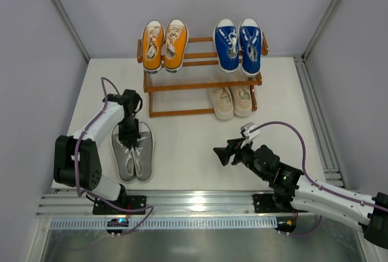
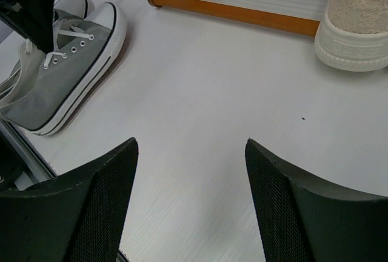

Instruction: Place and organize the shoes onto the shoe shelf

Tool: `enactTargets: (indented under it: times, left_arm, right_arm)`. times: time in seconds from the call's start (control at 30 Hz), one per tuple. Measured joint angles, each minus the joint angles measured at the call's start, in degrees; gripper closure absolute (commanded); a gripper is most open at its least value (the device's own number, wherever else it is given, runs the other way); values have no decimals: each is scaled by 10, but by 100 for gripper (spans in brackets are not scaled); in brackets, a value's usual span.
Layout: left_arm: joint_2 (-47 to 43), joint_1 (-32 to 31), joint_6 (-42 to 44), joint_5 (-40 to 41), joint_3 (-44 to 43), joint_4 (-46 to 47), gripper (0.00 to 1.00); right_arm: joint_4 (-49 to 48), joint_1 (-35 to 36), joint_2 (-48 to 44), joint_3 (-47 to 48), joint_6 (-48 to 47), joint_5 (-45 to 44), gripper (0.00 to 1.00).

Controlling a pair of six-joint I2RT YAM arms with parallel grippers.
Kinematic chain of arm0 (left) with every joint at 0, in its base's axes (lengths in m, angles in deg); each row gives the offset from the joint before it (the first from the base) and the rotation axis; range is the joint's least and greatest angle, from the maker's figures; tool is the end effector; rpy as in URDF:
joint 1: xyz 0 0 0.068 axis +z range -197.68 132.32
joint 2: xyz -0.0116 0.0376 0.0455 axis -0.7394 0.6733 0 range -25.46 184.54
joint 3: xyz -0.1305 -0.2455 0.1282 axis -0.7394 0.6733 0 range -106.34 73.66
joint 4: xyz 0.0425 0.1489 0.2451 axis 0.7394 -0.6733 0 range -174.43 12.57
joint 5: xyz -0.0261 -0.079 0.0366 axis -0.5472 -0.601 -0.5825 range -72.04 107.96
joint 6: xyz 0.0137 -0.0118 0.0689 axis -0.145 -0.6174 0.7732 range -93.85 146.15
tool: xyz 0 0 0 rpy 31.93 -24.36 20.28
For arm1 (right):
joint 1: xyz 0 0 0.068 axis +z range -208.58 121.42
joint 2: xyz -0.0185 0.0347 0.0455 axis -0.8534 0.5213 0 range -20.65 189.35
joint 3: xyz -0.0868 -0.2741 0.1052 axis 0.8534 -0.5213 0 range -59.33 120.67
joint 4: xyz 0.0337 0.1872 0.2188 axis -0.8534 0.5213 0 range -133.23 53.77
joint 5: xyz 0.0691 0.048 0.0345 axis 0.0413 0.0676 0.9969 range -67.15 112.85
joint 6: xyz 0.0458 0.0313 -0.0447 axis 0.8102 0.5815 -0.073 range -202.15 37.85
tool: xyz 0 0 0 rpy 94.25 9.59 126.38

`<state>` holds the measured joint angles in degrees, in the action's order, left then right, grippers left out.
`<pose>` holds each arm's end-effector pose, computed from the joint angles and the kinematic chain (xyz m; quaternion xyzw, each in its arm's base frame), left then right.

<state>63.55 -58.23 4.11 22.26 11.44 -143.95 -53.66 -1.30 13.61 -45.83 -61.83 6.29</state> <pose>0.2758 -0.0469 0.2091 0.0989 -0.9940 -0.0440 0.0172 0.1114 0.1424 0.2166 -0.1534 0.7499 0.3110 0.5633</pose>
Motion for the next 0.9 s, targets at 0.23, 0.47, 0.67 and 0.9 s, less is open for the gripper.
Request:
enactTargets:
  times: [0.23,0.47,0.67,0.9]
  left_arm:
    - [-162,-54,-27,-63,0,-12,100]
    - [-232,-179,-108,-86,18,17,100]
    - [-149,-269,-175,-92,35,117,100]
    - [-29,-284,-200,-58,16,234,100]
  right_arm:
    - [39,0,0,12,0,-11,27]
    - [96,0,-10,55,-1,-60,27]
    - [154,0,-43,92,-4,-112,27]
    - [209,0,-86,113,-4,-152,27]
